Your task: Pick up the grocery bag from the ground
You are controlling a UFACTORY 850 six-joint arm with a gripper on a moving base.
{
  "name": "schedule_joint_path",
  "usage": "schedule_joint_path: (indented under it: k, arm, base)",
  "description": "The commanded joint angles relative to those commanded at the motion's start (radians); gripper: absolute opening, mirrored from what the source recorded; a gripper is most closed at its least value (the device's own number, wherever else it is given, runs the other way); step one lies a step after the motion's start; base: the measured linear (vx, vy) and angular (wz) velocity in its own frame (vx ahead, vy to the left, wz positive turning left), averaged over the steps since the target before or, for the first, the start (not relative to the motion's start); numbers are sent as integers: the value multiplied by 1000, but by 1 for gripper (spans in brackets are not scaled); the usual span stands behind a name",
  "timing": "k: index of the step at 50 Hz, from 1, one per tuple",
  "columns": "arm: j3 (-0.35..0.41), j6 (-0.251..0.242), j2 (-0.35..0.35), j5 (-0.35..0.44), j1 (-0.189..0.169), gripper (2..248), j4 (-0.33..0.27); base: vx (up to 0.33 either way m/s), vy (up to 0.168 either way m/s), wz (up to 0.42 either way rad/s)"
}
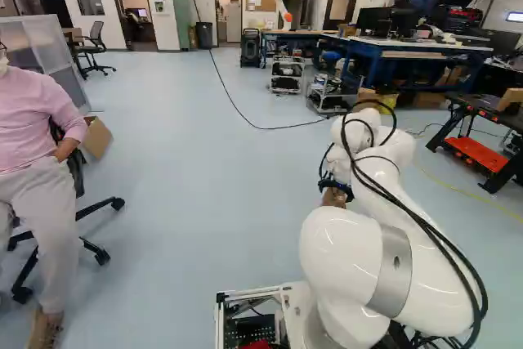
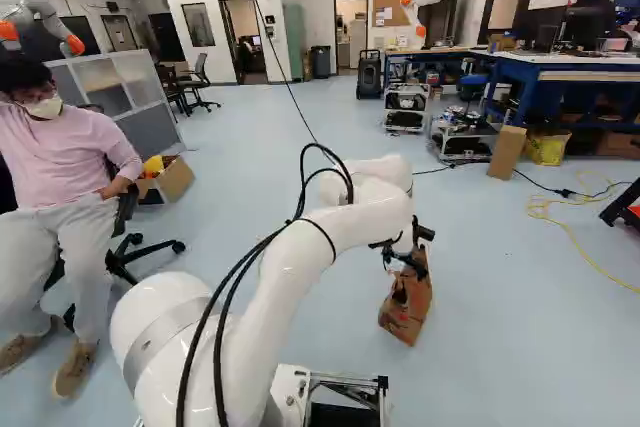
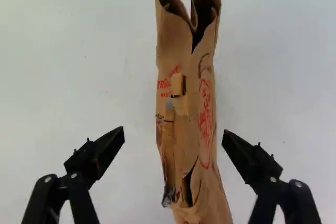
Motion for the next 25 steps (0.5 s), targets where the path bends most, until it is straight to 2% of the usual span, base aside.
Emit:
schedule_joint_path:
  k: [12,25]
  arm:
    - [-82,0,-81,-1,0,247,0]
    - [-97,0,-95,-1,0,247,0]
  base:
    - [0,0,0]
    - [0,0,0]
